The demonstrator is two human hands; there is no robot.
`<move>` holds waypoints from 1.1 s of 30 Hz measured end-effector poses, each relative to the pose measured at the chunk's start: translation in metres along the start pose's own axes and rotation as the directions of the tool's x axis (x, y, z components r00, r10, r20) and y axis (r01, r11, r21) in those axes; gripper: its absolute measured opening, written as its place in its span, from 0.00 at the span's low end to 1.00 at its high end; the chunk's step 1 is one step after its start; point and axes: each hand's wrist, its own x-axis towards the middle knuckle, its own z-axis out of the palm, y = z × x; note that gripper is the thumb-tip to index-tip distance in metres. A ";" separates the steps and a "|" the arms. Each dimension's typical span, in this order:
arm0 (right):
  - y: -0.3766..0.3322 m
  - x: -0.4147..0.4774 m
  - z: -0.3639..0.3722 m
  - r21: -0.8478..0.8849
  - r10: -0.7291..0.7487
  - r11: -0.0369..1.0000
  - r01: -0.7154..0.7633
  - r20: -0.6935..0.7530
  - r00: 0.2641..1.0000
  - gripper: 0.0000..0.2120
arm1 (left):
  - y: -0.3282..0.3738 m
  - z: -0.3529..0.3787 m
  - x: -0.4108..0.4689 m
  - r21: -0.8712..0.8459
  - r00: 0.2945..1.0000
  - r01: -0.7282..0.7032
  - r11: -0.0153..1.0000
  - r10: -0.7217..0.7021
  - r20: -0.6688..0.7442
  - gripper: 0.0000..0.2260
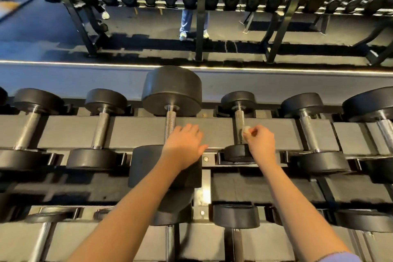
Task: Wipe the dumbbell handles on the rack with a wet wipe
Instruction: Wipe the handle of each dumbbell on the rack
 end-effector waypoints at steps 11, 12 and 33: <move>-0.004 0.038 0.026 0.039 0.039 0.998 -0.041 0.042 0.998 0.06 | 0.004 0.001 0.002 -0.125 0.982 0.065 0.990 -0.085 -0.167 0.27; -0.005 0.043 0.028 0.042 0.004 0.999 -0.004 0.021 1.000 0.06 | 0.003 -0.001 0.002 -0.134 0.983 0.059 0.989 -0.081 -0.166 0.27; -0.012 0.067 0.022 0.048 -0.086 0.995 0.085 0.013 0.996 0.05 | 0.007 -0.011 0.004 -0.094 0.992 0.105 0.990 -0.111 -0.057 0.25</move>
